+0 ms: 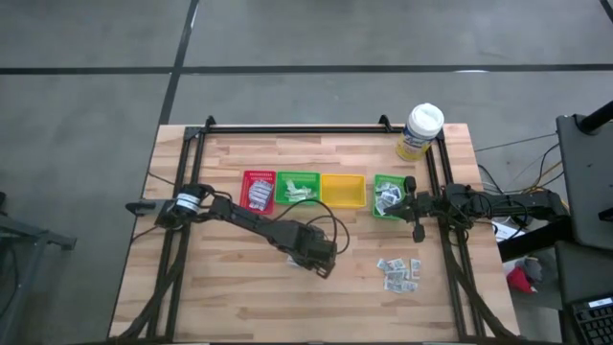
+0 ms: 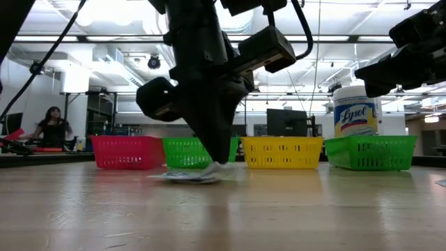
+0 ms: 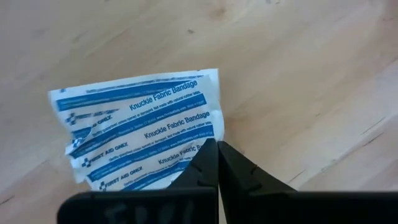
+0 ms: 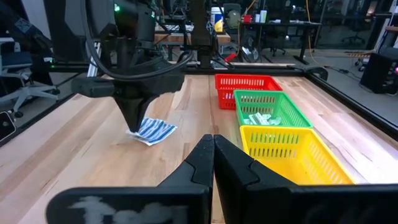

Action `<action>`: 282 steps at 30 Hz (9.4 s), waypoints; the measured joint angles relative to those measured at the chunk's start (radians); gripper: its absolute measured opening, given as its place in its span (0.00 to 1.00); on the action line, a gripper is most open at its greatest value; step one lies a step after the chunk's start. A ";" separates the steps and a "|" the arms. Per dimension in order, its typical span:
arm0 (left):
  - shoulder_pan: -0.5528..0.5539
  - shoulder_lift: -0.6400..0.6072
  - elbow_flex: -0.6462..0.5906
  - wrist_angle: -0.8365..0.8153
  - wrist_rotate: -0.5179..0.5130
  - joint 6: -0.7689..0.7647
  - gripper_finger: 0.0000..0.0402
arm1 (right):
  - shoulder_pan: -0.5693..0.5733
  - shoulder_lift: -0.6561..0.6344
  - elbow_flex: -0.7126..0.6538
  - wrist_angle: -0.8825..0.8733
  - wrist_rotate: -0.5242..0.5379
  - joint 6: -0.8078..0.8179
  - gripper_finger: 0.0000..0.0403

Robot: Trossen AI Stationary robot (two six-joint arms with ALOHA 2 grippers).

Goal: Pick & Place First Aid Supplies
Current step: Put the blue bandage into the red bin

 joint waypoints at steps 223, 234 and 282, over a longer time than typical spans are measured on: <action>0.059 -0.470 -0.306 -0.252 -0.224 -0.075 0.32 | 0.000 0.000 0.000 0.000 0.000 0.001 0.02; 0.017 -0.338 -0.307 0.008 -0.221 -0.086 0.32 | 0.000 0.000 0.000 0.000 0.000 0.000 0.02; -0.027 -0.075 -0.059 0.078 -0.038 0.069 0.32 | 0.000 0.000 0.000 0.000 0.000 0.001 0.02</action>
